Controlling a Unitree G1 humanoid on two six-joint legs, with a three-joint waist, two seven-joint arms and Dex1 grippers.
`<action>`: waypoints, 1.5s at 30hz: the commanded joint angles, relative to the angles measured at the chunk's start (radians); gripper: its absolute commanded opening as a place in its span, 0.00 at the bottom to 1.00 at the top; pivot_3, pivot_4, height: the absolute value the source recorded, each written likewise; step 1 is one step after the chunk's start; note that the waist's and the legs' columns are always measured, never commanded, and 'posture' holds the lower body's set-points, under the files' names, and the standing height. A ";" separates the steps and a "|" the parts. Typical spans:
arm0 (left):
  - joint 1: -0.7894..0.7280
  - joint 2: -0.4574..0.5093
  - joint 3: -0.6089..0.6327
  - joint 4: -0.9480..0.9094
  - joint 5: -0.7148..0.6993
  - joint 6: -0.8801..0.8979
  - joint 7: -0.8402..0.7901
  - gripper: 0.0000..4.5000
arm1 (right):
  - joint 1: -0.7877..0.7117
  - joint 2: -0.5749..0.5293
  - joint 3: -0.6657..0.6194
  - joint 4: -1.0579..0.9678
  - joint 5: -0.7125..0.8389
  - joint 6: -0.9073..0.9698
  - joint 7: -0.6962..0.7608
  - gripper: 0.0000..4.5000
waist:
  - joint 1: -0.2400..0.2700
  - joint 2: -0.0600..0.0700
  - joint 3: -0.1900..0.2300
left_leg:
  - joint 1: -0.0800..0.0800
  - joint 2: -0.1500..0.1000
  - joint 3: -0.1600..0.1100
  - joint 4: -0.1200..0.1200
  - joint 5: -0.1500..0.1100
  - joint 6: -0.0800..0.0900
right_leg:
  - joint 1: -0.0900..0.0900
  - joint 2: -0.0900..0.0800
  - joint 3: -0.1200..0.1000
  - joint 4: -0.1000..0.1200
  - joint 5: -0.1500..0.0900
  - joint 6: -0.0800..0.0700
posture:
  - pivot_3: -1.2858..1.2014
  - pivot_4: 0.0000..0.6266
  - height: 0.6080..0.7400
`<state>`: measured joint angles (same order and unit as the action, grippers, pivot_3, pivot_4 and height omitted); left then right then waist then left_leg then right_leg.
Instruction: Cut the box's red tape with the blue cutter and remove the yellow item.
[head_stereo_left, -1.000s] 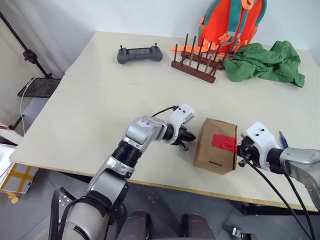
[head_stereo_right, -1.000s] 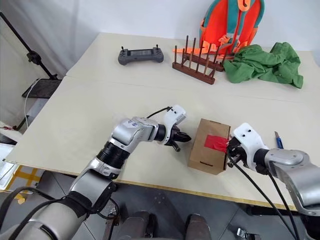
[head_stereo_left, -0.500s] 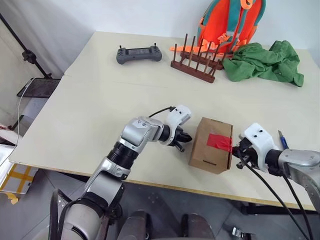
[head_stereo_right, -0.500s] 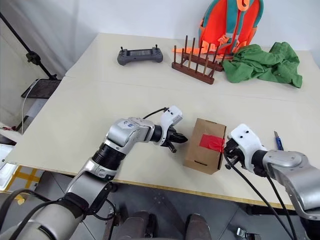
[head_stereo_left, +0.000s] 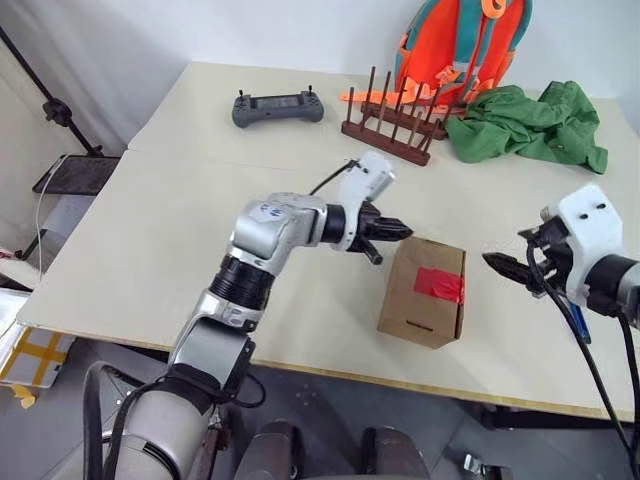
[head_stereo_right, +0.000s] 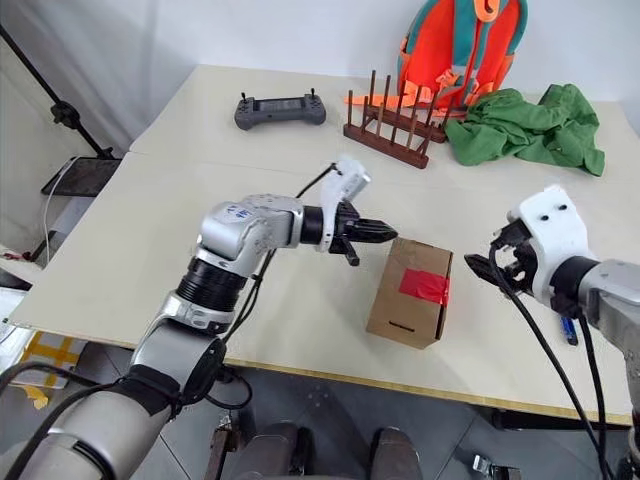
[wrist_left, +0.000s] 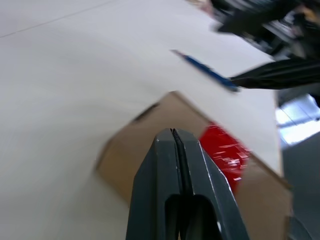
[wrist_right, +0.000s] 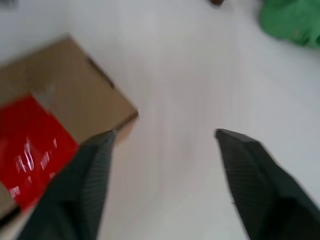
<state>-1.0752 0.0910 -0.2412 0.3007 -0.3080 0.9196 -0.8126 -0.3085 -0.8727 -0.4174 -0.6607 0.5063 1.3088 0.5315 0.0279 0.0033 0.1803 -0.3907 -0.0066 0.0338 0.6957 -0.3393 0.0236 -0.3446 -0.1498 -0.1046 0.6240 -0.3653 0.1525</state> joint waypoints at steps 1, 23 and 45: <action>-0.037 -0.004 -0.069 0.024 0.025 -0.075 -0.069 0.00 | -0.003 0.027 0.017 -0.018 0.000 -0.007 -0.036 0.99 | -0.001 0.000 0.000 | 0.000 0.000 0.000 0.000 0.000 0.000 | 0.000 0.000 0.000 0.000 0.000 0.000 | 0.52 0.24 1.00; -0.015 -0.008 -0.282 0.237 0.316 -0.419 -0.155 0.00 | 0.252 -0.053 0.129 0.150 -0.150 -0.262 -0.045 0.99 | 0.003 -0.005 -0.002 | 0.003 0.000 0.001 0.001 0.000 0.000 | 0.005 0.000 -0.001 0.000 0.000 0.000 | 0.52 0.24 1.00; -0.015 -0.030 -0.239 0.267 0.329 -0.408 -0.116 0.00 | 0.249 -0.070 -0.094 0.269 -0.030 -0.237 0.108 0.99 | -0.001 -0.006 -0.002 | 0.004 0.001 0.000 0.002 0.000 0.000 | 0.005 0.000 0.000 0.000 0.000 0.000 | 0.52 0.24 1.00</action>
<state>-1.1102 0.0642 -0.4609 0.5332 -0.0145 0.4968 -0.9425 -0.0234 -0.9582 -0.4365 -0.4070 0.4226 1.0139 0.6443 0.0270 -0.0026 0.1785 -0.3867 -0.0054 0.0337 0.6974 -0.3391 0.0240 -0.3400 -0.1496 -0.1047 0.6244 -0.3652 0.1525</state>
